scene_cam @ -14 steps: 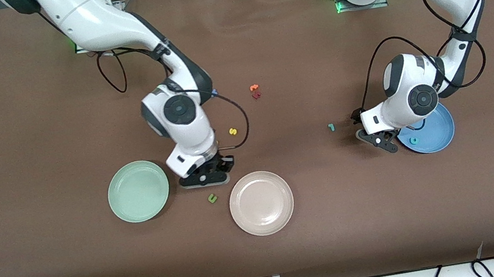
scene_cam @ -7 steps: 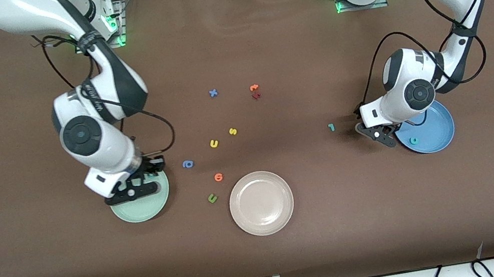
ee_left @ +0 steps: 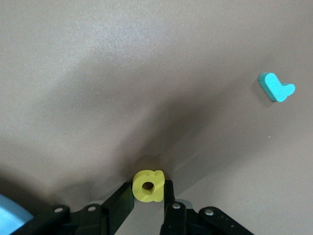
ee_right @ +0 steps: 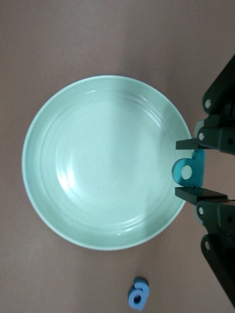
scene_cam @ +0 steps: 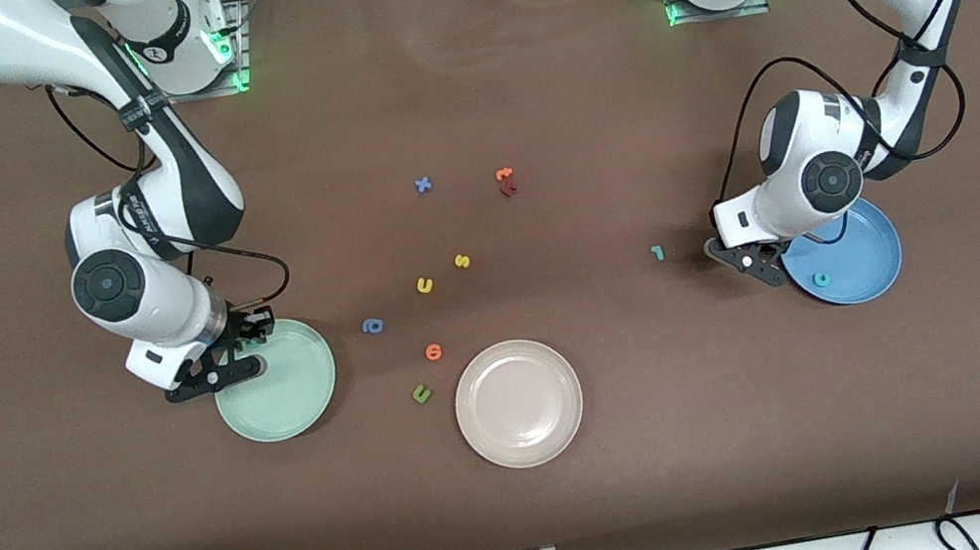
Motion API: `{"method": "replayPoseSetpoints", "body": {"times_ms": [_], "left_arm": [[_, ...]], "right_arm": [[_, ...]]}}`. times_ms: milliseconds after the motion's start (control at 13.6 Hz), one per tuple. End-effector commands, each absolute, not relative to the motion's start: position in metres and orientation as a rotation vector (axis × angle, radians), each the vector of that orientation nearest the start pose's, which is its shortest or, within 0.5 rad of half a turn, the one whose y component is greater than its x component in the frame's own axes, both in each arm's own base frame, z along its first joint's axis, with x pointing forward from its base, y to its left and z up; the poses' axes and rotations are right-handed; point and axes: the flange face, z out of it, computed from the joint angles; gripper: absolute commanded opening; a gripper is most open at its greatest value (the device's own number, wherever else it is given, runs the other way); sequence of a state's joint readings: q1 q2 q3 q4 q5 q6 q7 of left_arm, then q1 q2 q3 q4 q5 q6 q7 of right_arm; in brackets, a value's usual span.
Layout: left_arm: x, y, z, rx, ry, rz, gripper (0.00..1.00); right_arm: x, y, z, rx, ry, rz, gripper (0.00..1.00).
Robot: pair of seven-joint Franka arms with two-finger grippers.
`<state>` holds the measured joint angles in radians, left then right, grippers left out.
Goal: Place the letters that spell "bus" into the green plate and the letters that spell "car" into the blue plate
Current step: 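Place the teal a on the green plate while the left gripper grasps yellow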
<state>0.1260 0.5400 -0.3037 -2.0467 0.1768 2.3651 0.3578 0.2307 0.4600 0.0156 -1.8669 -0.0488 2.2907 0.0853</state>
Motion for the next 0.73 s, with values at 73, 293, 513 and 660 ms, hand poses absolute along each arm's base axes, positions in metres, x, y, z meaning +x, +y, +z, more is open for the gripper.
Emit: {"method": "replayPoseSetpoints", "body": {"times_ms": [73,293,513,660], "left_arm": [[0.568,-0.098,0.200,-2.988,0.999,0.286,0.21],[0.580,-0.091,0.236,-2.969,0.972,0.298,0.20],[0.603,-0.048,0.272,-2.954,0.899,0.373,0.20],[0.612,-0.011,0.273,-2.900,0.938,0.374,0.20]], "right_arm": [[0.618,0.151,0.234,-3.143,-0.326,-0.054,0.00],[0.623,0.153,0.217,-3.134,-0.326,-0.106,0.00],[0.623,0.152,0.213,-3.136,-0.303,-0.104,0.67],[0.624,0.154,0.228,-3.131,-0.286,-0.129,1.00]]}}
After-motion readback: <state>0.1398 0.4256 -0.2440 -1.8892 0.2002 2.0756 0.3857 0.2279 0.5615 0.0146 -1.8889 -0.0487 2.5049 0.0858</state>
